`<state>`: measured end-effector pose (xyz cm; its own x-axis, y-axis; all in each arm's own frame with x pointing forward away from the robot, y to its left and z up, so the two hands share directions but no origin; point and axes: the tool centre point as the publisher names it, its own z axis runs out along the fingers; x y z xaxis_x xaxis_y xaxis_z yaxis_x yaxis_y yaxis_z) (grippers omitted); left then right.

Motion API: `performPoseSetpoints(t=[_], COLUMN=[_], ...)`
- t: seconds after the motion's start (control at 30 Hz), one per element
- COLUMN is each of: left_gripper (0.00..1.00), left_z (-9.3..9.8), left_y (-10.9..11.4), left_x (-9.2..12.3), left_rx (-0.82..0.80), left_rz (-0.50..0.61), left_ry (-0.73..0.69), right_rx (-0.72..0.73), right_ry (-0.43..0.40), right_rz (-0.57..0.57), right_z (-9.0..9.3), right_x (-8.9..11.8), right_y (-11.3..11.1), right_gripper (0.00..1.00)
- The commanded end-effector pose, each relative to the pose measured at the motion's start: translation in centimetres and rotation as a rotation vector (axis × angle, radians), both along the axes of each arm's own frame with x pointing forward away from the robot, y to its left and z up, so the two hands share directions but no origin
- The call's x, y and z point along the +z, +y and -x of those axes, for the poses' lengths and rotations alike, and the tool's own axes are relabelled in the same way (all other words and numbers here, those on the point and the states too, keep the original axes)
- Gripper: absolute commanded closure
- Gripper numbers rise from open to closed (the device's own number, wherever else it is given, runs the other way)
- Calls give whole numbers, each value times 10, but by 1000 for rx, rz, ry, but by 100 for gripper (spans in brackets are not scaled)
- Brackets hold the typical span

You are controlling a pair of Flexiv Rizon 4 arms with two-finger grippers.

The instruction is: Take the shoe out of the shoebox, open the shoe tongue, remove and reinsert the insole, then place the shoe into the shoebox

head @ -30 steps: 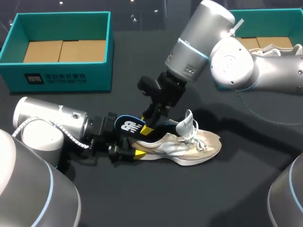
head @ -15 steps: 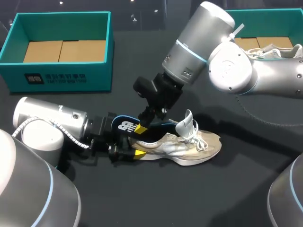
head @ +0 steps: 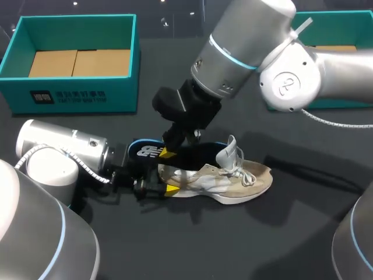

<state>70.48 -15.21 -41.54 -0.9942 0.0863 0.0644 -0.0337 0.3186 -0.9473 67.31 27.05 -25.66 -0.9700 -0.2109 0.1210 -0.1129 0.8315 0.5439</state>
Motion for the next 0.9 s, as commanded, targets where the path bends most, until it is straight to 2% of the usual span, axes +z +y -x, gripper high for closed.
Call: performPoseSetpoints(t=[0.03, 0.13, 0.23, 0.3, 0.37, 0.9], left_gripper=[100, 100, 100, 100, 100, 100], left_z=[1, 1, 1, 1, 1, 1], left_y=[3, 3, 3, 3, 3, 3], left_x=[-2, -2, -2, -2, -2, -2], left_rx=[1, 1, 1, 1, 1, 1], left_rz=[0, 0, 0, 0, 0, 0], left_ry=[0, 0, 0, 0, 0, 0], right_rx=[0, 16, 37, 6, -31, -31], right_ry=[-16, -54, -81, -33, 20, 20], right_rz=[-94, -208, -319, -395, -539, -539], right_z=[2, 0, -1, -2, 0, 0], right_x=[4, 32, 72, 97, 120, 120], right_y=[5, 15, 12, 5, -3, -3], right_gripper=[100, 100, 100, 100, 100, 100])
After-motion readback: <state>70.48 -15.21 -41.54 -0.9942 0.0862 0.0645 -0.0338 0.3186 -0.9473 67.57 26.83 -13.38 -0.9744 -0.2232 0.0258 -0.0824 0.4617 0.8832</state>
